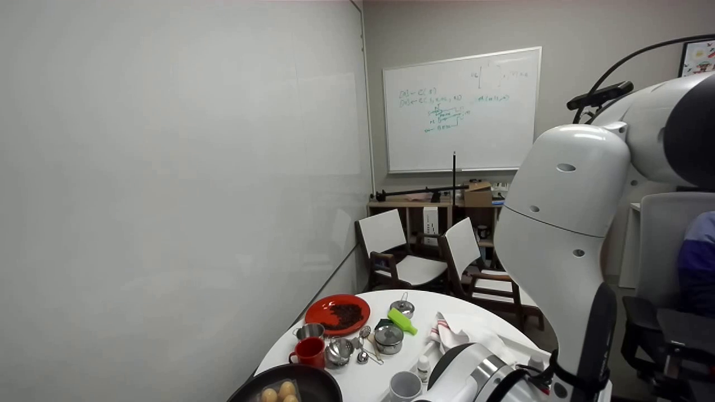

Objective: Empty the contents in the clear jar

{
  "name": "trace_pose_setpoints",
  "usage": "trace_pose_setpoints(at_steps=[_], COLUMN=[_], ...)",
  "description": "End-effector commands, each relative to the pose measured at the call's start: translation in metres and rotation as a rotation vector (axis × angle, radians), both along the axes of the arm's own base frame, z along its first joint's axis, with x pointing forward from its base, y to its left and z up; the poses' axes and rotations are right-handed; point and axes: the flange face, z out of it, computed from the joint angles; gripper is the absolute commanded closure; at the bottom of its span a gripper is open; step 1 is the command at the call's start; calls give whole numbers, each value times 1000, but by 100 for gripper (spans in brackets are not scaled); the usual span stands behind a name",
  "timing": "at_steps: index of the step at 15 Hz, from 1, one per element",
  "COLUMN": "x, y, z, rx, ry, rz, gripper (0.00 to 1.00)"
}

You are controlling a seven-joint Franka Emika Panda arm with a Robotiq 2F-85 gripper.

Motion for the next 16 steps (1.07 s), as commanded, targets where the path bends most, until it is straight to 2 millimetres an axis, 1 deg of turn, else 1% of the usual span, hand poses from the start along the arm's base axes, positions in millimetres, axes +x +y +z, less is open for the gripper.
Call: trace_pose_setpoints(at_steps=[1,2,3,4,5,6,7,8,9,10,11,12,13,14,15,16], x=[7,8,8,9,9,9,9,10,10,10,11,11,12,12,13,13], y=[4,3,1,-2,-4,-7,-10,-12,-14,-15,-16,-17,-16,-16,-16,-15], z=[-1,-2,-2,-3,-4,-5,-6,-6,-6,-5,-4,-2,-1,-1,0,1], rx=[-9,-7,-4,6,8,8,7,5,3,3,2,2,2,2,3,6], ry=[11,13,18,26,32,37,40,42,42,40,36,35,32,30,29,27], rz=[26,28,28,23,23,18,14,13,14,15,16,16,16,16,16,17], gripper=[81,88,83,49,49,44,38,29,72,68,69,75,85,92,93,89])
